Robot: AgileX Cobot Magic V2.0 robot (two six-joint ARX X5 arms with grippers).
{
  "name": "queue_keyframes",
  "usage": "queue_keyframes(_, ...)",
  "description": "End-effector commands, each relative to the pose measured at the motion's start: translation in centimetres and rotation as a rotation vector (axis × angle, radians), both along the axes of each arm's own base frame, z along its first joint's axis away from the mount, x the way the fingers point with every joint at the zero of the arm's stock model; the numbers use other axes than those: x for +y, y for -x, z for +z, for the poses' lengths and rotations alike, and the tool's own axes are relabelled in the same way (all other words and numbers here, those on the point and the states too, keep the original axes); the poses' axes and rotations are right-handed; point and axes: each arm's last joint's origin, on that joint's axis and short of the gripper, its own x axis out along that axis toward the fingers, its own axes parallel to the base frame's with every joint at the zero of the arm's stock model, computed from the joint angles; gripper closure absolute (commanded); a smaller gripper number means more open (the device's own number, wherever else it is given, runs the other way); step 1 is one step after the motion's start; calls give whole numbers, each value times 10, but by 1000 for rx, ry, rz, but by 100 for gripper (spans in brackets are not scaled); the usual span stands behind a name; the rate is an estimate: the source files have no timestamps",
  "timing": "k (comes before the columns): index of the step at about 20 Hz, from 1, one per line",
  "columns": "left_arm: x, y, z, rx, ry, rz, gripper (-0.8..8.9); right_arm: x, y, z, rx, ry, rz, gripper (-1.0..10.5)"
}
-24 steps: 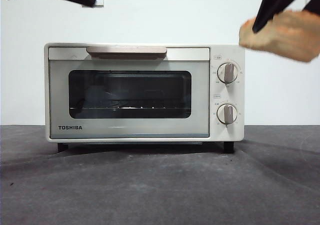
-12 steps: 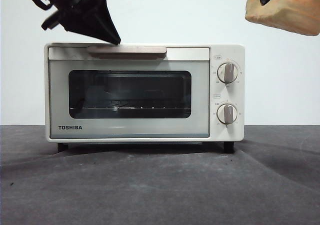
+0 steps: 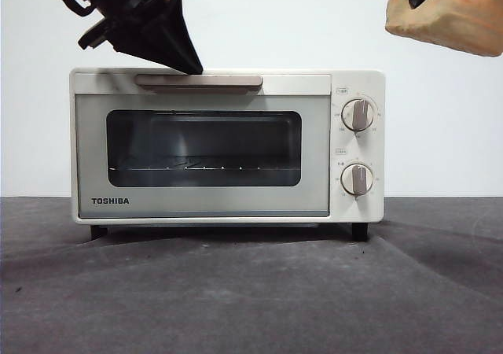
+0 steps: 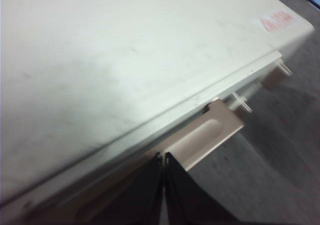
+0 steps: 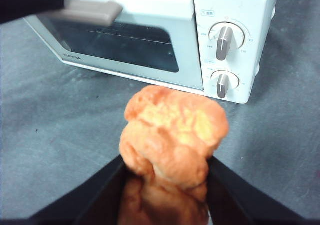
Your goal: The left arm flap open the oven, the right arm pick bread and place it into oven, the left arm flap close the oven
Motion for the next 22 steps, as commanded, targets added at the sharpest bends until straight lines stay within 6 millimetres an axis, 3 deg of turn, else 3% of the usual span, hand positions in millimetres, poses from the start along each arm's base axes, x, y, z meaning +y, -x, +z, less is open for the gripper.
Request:
queue_keyframes(1, -8, 6, -19, 118, -83, -36, 798, 1, 1, 7, -29, -2, 19, 735)
queue_keyframes(13, -27, 49, -38, 371, -247, -152, 798, 2, 1, 7, -33, 3, 23, 735)
queue_keyframes(22, -26, 50, -31, 350, -214, -136, 798, 2, 1, 7, -31, 3, 25, 735)
